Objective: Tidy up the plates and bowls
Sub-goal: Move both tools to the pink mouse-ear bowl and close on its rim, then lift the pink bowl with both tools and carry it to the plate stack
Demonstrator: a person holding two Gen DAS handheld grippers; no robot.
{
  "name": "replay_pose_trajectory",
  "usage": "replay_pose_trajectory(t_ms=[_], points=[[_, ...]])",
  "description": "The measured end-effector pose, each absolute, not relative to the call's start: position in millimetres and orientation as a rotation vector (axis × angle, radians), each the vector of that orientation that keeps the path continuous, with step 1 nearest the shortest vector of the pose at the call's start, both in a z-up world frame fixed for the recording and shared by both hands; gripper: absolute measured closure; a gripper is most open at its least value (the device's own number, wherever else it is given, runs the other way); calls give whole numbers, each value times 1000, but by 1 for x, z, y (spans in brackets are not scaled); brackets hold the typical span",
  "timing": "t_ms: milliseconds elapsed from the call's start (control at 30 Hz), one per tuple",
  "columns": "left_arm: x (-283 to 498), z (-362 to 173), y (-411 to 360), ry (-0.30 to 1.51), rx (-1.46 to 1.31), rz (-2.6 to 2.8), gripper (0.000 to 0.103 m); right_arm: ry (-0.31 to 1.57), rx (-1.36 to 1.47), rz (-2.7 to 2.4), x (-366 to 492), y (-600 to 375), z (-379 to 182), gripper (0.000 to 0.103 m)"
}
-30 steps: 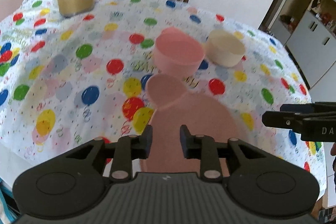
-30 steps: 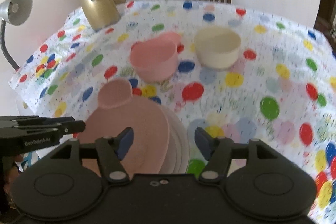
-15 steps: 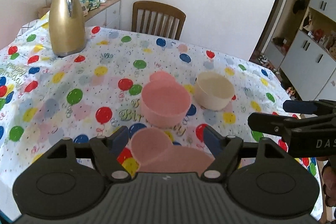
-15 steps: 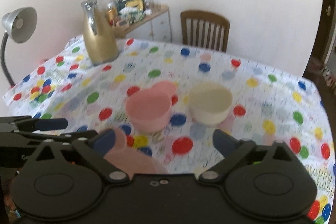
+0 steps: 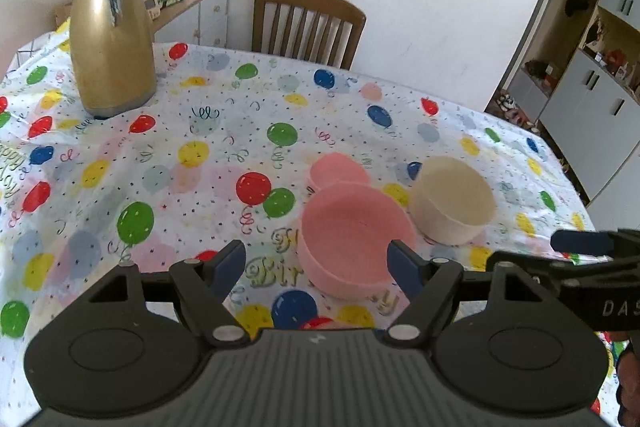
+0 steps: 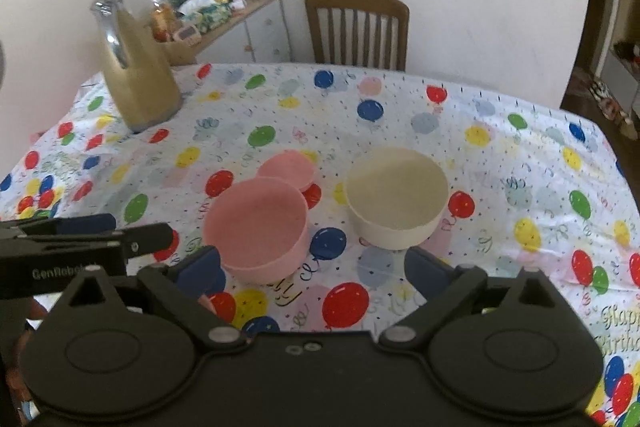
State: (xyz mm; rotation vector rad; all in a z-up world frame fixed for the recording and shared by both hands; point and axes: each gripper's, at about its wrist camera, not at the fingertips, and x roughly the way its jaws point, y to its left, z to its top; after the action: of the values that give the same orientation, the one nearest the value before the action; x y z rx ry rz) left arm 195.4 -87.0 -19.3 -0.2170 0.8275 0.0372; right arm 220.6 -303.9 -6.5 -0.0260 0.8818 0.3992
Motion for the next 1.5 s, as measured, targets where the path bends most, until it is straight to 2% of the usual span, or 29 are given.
replay_pose_trajectory(t_ms=[167,233,300,367,433,533,800,933,1033,1500], points=[[228,-36,-76,877,-234,29,26,961,10,337,245,-295,-27,15],[238,-45,-73,905,-244,19,27,998,33,320,254,-292,-34,25],[248,-52,-72,926,-249,9,28,1024,41,308,262,-286,-41,30],[255,-60,-72,950,-255,-11,37,1043,42,299,267,-281,-47,34],[261,-67,-70,973,-264,-25,48,1065,48,299,272,-276,-53,47],[268,-76,-69,1001,-268,-42,63,1097,64,295,278,-270,-61,59],[276,-88,-65,1034,-282,-64,84,1132,78,288,288,-261,-71,79],[277,-89,-63,1037,-290,-81,90,1135,76,299,289,-258,-71,89],[277,-88,-65,1038,-281,-91,91,1137,68,304,288,-254,-70,95],[263,-64,-78,1013,-231,-125,91,1109,54,283,274,-262,-48,96]])
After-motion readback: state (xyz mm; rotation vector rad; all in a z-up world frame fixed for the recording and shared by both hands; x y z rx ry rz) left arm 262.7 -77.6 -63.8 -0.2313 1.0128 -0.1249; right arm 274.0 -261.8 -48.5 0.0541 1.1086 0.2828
